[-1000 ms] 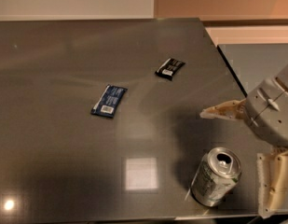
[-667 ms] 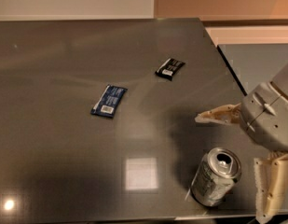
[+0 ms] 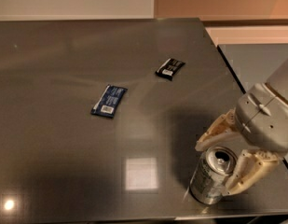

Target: Move 7up can near rxbar chocolate

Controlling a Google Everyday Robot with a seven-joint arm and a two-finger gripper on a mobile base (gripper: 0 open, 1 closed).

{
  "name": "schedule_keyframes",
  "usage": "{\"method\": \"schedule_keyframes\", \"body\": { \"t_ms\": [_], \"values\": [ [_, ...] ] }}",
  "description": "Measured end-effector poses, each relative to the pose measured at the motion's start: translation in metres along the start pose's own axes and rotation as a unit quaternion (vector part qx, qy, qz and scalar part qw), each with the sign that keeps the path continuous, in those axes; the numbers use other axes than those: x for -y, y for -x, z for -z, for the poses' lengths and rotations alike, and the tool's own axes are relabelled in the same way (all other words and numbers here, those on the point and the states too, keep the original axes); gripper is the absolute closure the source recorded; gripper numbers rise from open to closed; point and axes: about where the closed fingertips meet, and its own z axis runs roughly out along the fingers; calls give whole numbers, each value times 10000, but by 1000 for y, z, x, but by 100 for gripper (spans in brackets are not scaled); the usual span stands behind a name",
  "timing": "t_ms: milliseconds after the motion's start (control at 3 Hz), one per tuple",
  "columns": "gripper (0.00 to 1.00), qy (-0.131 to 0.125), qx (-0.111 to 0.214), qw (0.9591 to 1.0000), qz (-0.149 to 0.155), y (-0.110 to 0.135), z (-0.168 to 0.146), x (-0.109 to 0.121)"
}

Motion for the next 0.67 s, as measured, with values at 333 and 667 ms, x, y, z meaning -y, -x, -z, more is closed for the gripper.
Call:
{"method": "schedule_keyframes", "body": {
  "t_ms": [333,667],
  "values": [
    [65,-123,94,9999,-68,-1,10,9],
    [87,-399,197,9988,-207,0,31,28]
  ]
}}
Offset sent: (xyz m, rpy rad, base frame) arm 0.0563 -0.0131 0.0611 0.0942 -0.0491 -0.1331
